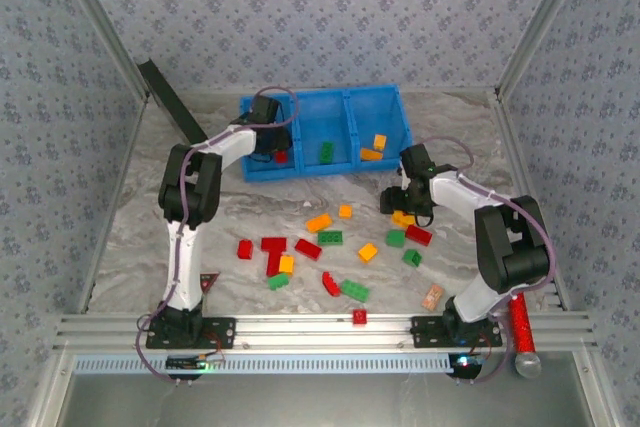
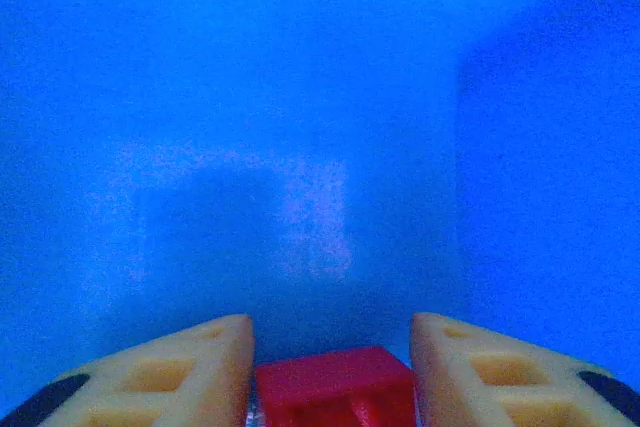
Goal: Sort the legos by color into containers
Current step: Place the lego in the container.
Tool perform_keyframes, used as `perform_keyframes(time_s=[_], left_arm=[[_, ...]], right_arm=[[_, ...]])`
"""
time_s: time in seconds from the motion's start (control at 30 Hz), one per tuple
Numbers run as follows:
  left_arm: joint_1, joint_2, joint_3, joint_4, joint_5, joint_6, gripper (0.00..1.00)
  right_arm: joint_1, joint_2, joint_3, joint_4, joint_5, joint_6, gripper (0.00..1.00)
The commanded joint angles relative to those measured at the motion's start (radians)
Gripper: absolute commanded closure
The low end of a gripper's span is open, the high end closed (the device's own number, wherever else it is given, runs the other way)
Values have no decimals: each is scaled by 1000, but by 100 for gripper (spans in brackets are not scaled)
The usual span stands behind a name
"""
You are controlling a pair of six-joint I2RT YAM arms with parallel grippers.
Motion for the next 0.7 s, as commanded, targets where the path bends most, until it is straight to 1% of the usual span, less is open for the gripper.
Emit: perform_keyframes(time_s=[0.0, 0.2, 0.3, 0.37, 0.67], left_arm=[[-8, 15, 23, -42, -16, 15, 47], [-8, -17, 30, -32, -7, 26, 37], [-10, -41, 39, -24, 1, 33, 32], [-11, -56, 50, -21, 9, 41, 30], [-16, -131, 94, 2, 65, 61, 23]], right_arm=[[5, 6, 32, -41, 24, -19, 23], [11, 1, 28, -73, 49, -16, 23], [25, -1, 25, -101, 83, -14, 24], [31, -5, 25, -103, 96, -2, 25], [67, 21, 54, -168, 134, 8, 38]])
